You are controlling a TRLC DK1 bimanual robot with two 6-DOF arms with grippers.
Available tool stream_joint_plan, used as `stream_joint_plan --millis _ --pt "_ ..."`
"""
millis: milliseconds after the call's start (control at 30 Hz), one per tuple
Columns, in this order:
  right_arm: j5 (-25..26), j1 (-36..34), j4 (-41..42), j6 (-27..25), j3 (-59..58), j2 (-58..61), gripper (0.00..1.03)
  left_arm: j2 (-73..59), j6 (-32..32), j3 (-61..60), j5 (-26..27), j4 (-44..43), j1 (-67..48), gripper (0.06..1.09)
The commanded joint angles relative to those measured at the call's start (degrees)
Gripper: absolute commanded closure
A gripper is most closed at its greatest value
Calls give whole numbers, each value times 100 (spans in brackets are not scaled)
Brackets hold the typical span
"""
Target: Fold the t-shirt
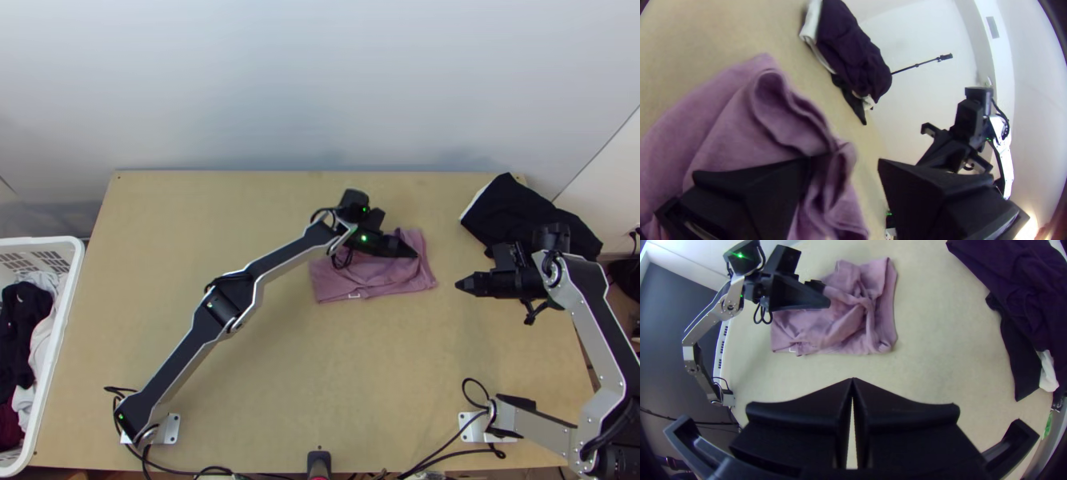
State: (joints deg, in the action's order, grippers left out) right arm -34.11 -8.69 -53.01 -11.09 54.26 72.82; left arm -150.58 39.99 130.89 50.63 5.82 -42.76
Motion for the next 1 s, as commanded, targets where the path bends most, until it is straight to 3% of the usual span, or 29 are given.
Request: stream_joint_plan --millis 0,167,300,367,533,600,667,733,800,867,900,967 --pt "1 -10 2 19 -38 -198 100 -41 -35 -178 8 -29 31 10" --pt "9 -19 2 -25 -56 -277 100 284 -641 -152 -510 938 66 10" --pt "9 -10 2 -60 -91 -321 100 548 -1221 -152 -510 1773 207 10" --pt "9 -10 2 -86 -100 -347 100 820 -1107 -152 -247 2212 312 10" --pt "9 -28 2 -209 -188 -373 100 1673 -1063 -213 395 2318 576 10" --pt "9 -1 2 -209 -196 -365 100 1954 -1889 -257 377 2854 708 10" --pt "9 51 10 -192 -153 -329 100 2077 -3076 -266 -80 4023 752 10" --pt "1 174 28 -165 -56 -233 100 2121 -3884 -450 -915 4999 778 10" --pt "1 350 63 -148 76 -83 100 2367 -4368 -1136 -1565 5034 778 11" --pt "1 588 160 -16 243 84 100 2701 -4614 -1936 -2163 4480 778 12" --pt "1 719 221 55 340 163 100 2824 -4693 -2278 -2286 4208 778 20" --pt "1 965 397 239 551 391 100 2885 -4869 -2700 -2708 3909 761 47"
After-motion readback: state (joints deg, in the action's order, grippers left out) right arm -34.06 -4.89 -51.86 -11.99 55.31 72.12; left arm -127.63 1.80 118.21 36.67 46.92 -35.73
